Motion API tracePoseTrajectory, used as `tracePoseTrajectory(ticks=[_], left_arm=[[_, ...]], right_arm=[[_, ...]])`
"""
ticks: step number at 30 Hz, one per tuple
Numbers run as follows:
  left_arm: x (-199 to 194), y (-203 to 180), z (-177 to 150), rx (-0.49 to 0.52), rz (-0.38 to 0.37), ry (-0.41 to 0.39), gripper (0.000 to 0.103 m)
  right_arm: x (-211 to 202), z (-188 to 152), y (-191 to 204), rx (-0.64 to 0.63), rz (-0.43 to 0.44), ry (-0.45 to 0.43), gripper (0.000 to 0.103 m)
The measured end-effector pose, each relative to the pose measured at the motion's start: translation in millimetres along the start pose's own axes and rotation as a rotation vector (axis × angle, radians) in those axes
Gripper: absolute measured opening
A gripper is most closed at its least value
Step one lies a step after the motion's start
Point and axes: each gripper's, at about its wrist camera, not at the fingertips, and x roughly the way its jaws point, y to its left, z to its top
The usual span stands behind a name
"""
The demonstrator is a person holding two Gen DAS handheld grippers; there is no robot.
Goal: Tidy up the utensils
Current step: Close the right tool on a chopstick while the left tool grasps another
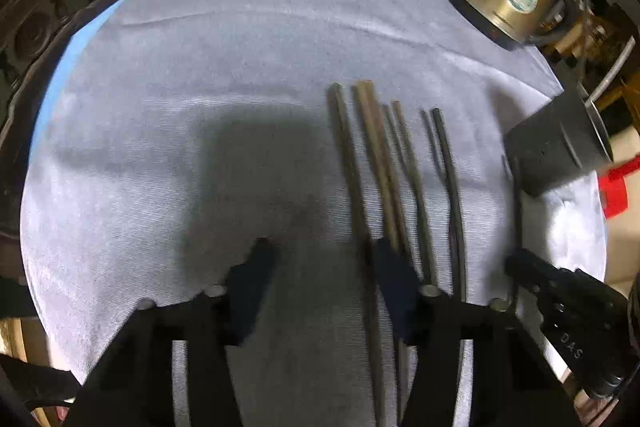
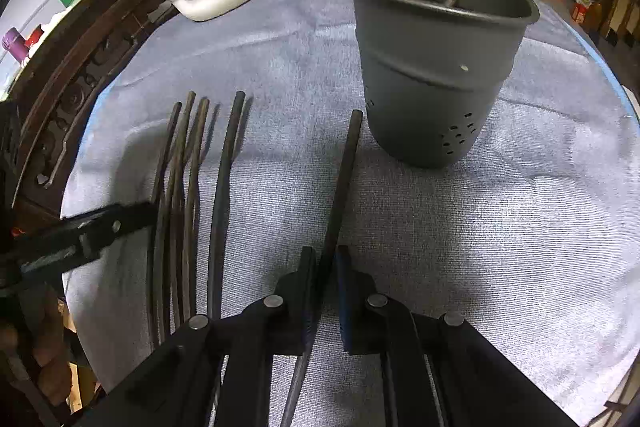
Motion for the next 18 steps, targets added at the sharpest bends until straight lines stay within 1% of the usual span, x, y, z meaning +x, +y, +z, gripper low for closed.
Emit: tracePoseTrajectory(ticks=[1,2,4,6,8,10,11,13,14,15,16,17,18], left_arm=[[0,-1,0,0.009,0.021,0.005,0.02],[1,-2,0,0.018,0.03,0.016,0.009],[0,-3,1,0.049,0.033,0.029,0.006],[-2,-2,-2,0.101,0.017,0.054,0.005],[-6,-1,-7,0.167,0.01,0.081,0.005],[-11,3,-18,0.222,0.019,0.111,0.005],[-14,5,-22,0.231,0.018,0.124,0.005],[-17,10,-24,0.216,-0.002,0.141,0.005],[-17,12,-22,0.199,-0.016,0.152,0.009],[-17,13,-20,0.188,-0.027,0.163,0.012],[-17,13,-14,0.178,-0.038,0.176,0.025],[-18,15,-10,0.167,-0.038,0.174,0.035],[-21,15,-3,0.151,-0.033,0.156,0.037]], right_arm=[[-1,-2,-2,0.001,0.006,-0.002,0.012],[-3,-4,-5,0.001,0.01,-0.003,0.012],[-5,-5,-6,-0.002,0.013,-0.001,0.012],[-6,-6,-7,-0.013,0.015,0.01,0.012],[-7,-8,-6,-0.037,0.015,0.036,0.012],[-10,-13,-6,-0.068,0.016,0.073,0.012],[-12,-16,-6,-0.081,0.017,0.094,0.012],[-13,-18,-6,-0.093,0.021,0.123,0.012],[-13,-17,-7,-0.085,0.035,0.132,0.015],[-13,-14,-9,-0.071,0.041,0.146,0.015],[-11,-10,-10,-0.063,0.046,0.162,0.015],[-9,-6,-12,-0.06,0.043,0.167,0.017],[-8,1,-12,-0.054,0.024,0.162,0.021]])
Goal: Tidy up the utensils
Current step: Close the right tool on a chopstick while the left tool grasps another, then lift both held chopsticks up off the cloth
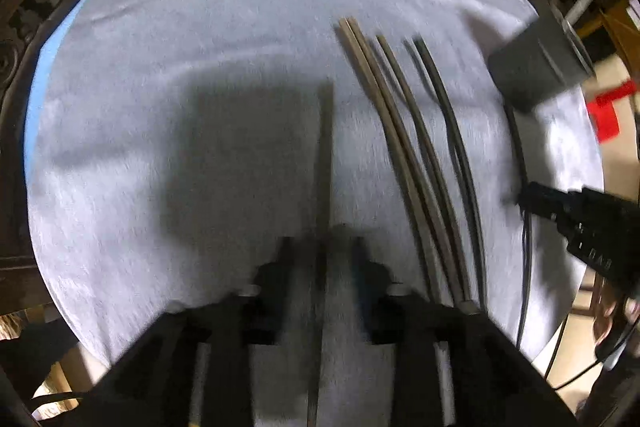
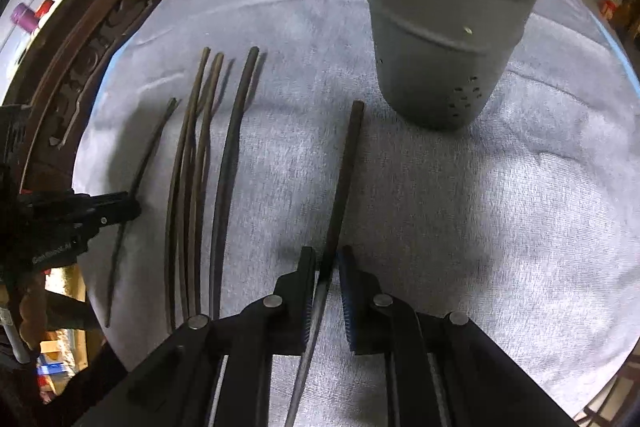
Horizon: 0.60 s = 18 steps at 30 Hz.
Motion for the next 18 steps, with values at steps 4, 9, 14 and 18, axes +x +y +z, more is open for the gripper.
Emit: tracePoseTrajectory(ticks=[4,9,14,18], left_arm=[[0,1,22,-0.006,0.031,0.006,0.038],[9,-3,39,0.054,0.073,0.053,0.005],[5,23,44,0.02,0.014,0.068,0.005],[-3,45,27,-0.026,-0.029,0.052,0.005]], right_arm=[[4,18,-8,0.059,-0.003,0.001,0.046],[9,21,10,-0.025,-0.065,0.044,0.021],[10,19,11,-0.057,-0.072,0.074,0.008],[6,12,2,-0.028,-0.043,0.058,0.008]])
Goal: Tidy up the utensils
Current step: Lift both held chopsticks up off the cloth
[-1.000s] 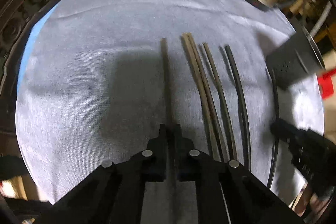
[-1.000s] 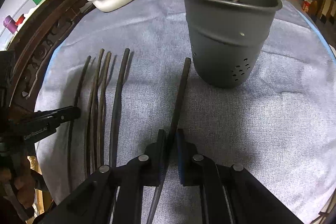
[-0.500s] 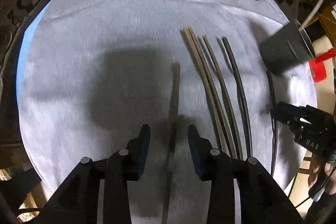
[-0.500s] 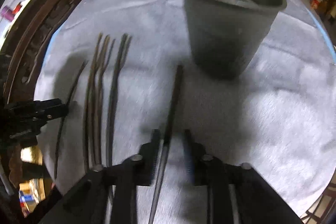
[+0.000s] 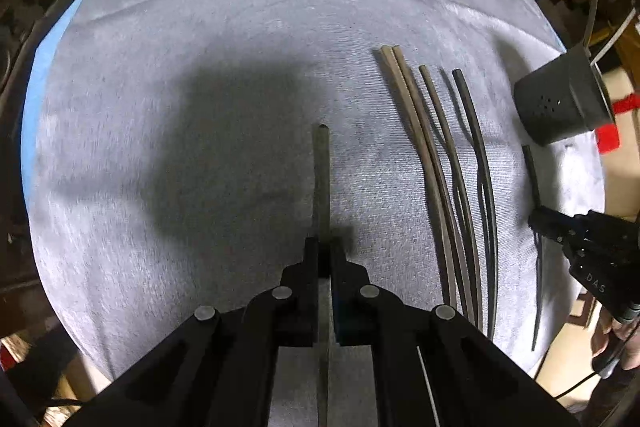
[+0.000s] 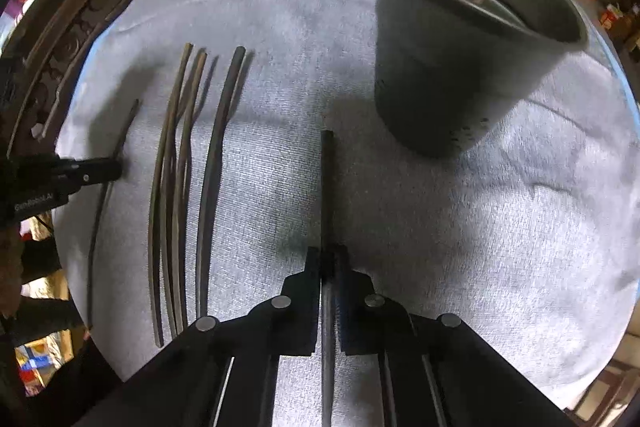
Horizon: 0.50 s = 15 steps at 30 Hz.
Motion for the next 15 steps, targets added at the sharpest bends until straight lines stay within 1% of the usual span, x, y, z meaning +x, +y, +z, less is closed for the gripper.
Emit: tracePoseTrajectory(ticks=[3,5,6,8,12,14,15], left_arm=[[-2,3,1,0.003,0.008,0.02,0.005],[-1,0,-1,0.009,0.018,0.05,0.005],[2,-7,3,0.014,0.023,0.064,0.006],[3,-9,10,0.014,0.027,0.093,0.006],[6,-14,21,0.042,0.054,0.117,0.006],[5,-16,22,0.062,0.064,0.11,0.005],[4,-17,22,0.059,0.057,0.103,0.005]], right_arm=[[1,5,-7,0.015,0.009,0.036,0.009],[5,16,-10,0.022,0.024,0.102,0.01],[8,23,-13,0.031,0.033,0.139,0.01],[11,32,-16,0.049,0.039,0.193,0.01],[16,44,-12,0.023,-0.005,0.212,0.009],[14,43,-10,0.014,-0.019,0.19,0.008],[13,41,-8,0.009,-0.021,0.174,0.008]])
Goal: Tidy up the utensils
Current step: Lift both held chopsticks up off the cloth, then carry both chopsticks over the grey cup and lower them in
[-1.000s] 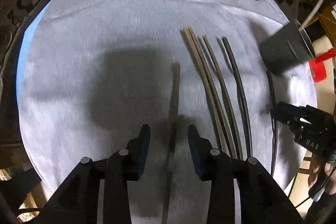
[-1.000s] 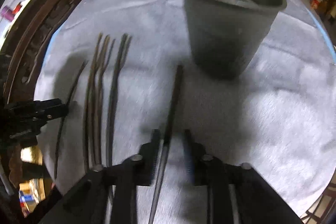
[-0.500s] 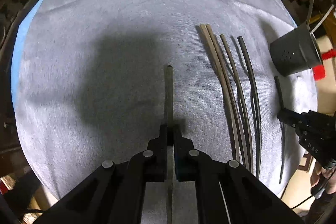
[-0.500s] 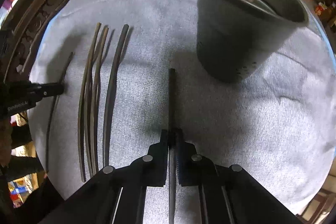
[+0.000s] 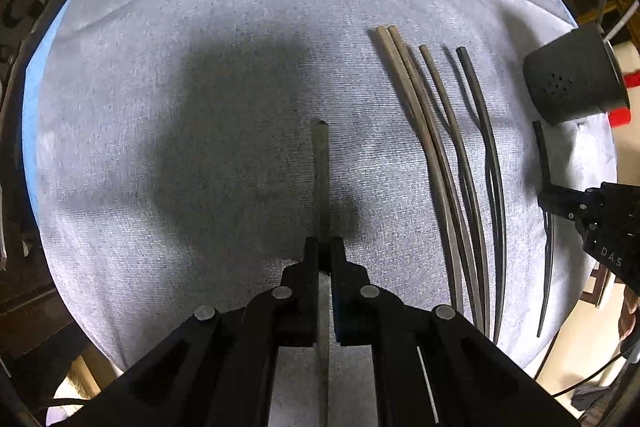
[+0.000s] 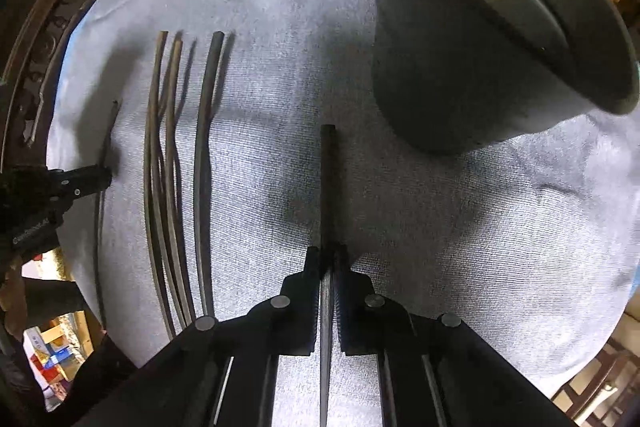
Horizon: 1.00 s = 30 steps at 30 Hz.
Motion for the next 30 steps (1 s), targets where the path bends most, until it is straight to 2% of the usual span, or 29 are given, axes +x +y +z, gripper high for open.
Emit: tracePoseTrajectory(ticks=[2,3,5,7,10,13,17,20,22,24,29,30], left_arm=[[-5,8,-6,-0.035,-0.044,-0.027,0.005],[-11,12,-10,-0.05,-0.07,-0.061,0.005],[-25,22,-19,-0.076,-0.099,-0.119,0.005],[-45,32,-30,-0.118,-0.151,-0.223,0.005],[-73,38,-42,-0.158,-0.16,-0.363,0.005],[-99,37,-52,-0.191,-0.169,-0.527,0.005],[-124,27,-64,-0.212,-0.155,-0.782,0.005],[-124,13,-67,-0.216,-0.119,-0.91,0.005],[-127,9,-71,-0.224,-0.104,-0.968,0.005],[-130,5,-72,-0.218,-0.057,-1.009,0.005],[-115,-5,-79,-0.192,0.034,-1.058,0.006],[-118,-5,-82,-0.193,0.025,-1.057,0.006]], right_arm=[[-5,-12,-4,0.026,0.047,-0.061,0.007],[-12,-23,8,0.038,0.07,-0.091,0.007],[-27,-44,10,0.064,0.126,-0.191,0.007],[-43,-61,9,0.089,0.162,-0.292,0.007],[-72,-84,0,0.145,0.207,-0.451,0.007],[-98,-101,-11,0.193,0.208,-0.628,0.007],[-132,-123,-31,0.26,0.133,-0.894,0.007],[-148,-135,-43,0.309,0.076,-1.018,0.007],[-148,-135,-37,0.303,0.014,-1.078,0.007],[-145,-133,-32,0.293,-0.036,-1.112,0.007],[-146,-141,-22,0.257,-0.079,-1.136,0.007],[-147,-142,-20,0.248,-0.081,-1.138,0.007]])
